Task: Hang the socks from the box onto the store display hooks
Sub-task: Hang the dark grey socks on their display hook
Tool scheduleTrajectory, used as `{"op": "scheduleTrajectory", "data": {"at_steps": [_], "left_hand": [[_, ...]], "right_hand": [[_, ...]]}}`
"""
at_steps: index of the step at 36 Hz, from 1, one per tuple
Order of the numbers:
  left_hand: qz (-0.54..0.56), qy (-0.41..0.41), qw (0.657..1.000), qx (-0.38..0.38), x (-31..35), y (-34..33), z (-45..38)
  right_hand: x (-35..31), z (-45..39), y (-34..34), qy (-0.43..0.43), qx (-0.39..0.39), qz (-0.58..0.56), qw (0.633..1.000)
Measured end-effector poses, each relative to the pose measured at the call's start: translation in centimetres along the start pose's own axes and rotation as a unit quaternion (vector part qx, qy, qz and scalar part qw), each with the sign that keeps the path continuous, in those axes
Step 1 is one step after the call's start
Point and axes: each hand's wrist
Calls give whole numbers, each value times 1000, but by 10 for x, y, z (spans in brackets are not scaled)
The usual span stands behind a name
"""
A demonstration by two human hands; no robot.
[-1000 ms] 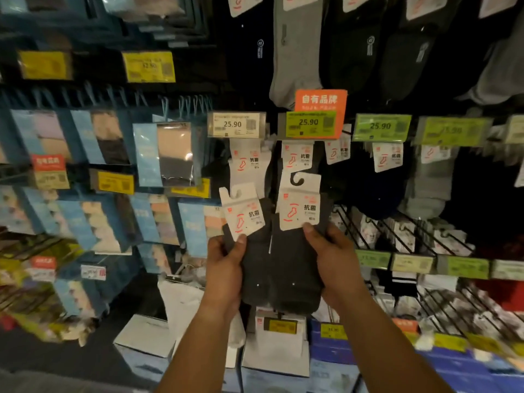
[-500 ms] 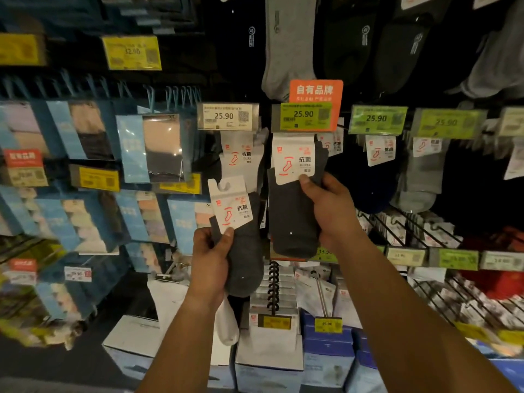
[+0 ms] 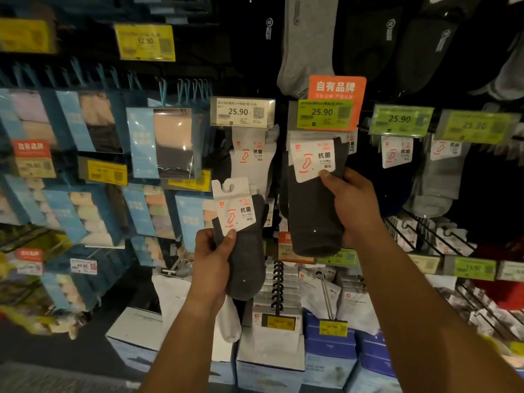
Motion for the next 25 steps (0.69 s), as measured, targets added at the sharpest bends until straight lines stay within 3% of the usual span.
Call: {"op": "scheduleTrajectory", "data": {"at_steps": [8, 15, 17, 21, 23, 25], "left_hand": [[-16, -4, 1000, -14, -1, -5, 4], [-15, -5, 1000, -18, 0, -5, 10], [-15, -2, 1000, -21, 2, -5, 11], [7, 13, 999, -29, 3, -5, 13], [24, 24, 999, -36, 5, -9, 14], [55, 34, 997, -44, 7, -15, 17]], "right_hand": [[3, -46, -21, -44, 14, 24, 999], [16, -72, -30, -49, 23, 120, 991], [20, -71, -28, -24, 44, 162, 986], [26, -31, -20, 109, 129, 258, 951], [39, 10, -23, 129, 82, 221, 963], [57, 48, -33, 87, -5, 208, 974]]}}
Point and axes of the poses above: each hand's wrist, its own z-axis away from the middle knuckle, its own y-axis out of the back of the hand, x = y × z, and after that the axes turned 6 degrees about x, right-handed
